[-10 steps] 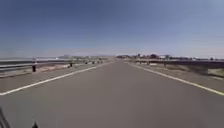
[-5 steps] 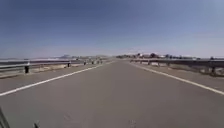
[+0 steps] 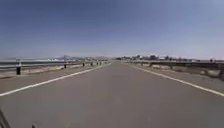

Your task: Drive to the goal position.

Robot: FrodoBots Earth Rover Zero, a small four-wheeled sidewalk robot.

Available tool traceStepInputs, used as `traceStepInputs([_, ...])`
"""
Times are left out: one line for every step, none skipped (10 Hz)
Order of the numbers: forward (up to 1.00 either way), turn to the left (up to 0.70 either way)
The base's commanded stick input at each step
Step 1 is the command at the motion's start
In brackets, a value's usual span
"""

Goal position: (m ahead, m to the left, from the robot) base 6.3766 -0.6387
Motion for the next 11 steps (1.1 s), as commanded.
traceStepInputs([1.00,0.00])
traceStepInputs([1.00,0.00])
traceStepInputs([1.00,0.00])
traceStepInputs([1.00,0.00])
traceStepInputs([1.00,0.00])
traceStepInputs([1.00,0.00])
traceStepInputs([1.00,0.00])
traceStepInputs([1.00,0.00])
traceStepInputs([1.00,0.00])
traceStepInputs([1.00,0.00])
traceStepInputs([1.00,0.00])
